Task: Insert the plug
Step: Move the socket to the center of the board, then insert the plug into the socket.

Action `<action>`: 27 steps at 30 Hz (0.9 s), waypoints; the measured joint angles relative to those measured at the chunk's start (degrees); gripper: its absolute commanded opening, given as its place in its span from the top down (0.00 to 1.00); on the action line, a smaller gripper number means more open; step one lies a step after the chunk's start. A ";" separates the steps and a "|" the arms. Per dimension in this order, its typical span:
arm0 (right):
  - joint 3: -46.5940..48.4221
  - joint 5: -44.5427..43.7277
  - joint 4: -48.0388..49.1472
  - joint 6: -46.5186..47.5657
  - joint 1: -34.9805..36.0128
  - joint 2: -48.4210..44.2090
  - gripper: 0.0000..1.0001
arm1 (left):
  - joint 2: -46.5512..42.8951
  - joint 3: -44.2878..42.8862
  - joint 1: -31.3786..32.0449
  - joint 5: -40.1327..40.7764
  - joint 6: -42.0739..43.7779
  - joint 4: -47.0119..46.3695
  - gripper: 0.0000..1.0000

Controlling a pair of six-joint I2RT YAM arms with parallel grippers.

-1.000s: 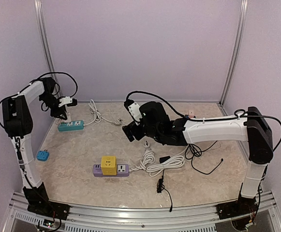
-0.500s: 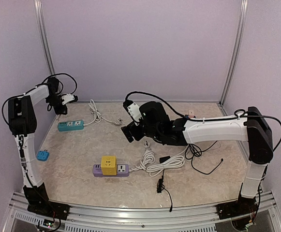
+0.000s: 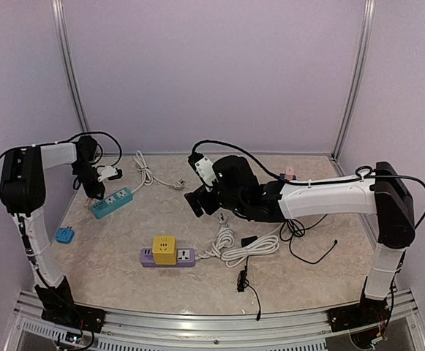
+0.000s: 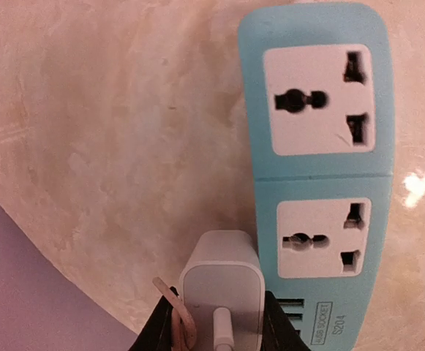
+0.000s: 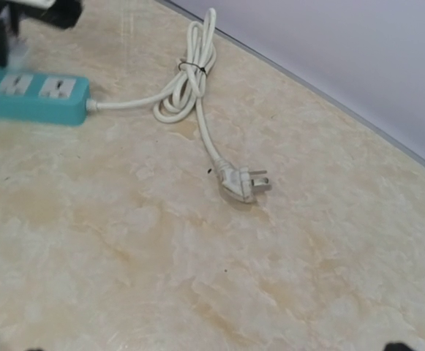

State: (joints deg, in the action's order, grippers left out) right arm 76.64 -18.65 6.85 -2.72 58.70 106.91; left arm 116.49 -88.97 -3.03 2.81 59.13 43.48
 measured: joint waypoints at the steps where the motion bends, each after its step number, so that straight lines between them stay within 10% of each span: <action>1: 0.00 0.00 0.11 -0.02 0.00 0.00 0.00 | -1.70 2.32 0.57 -0.42 -0.59 0.17 1.00; 27: 0.00 0.61 0.07 -0.13 0.00 -0.02 0.00 | -9.62 5.70 8.44 -9.94 -40.76 3.43 1.00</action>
State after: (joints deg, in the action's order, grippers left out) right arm 76.64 -18.04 6.92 -2.85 58.70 106.89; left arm 106.87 -83.26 5.41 -7.14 18.37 46.92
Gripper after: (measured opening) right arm 0.995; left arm 0.271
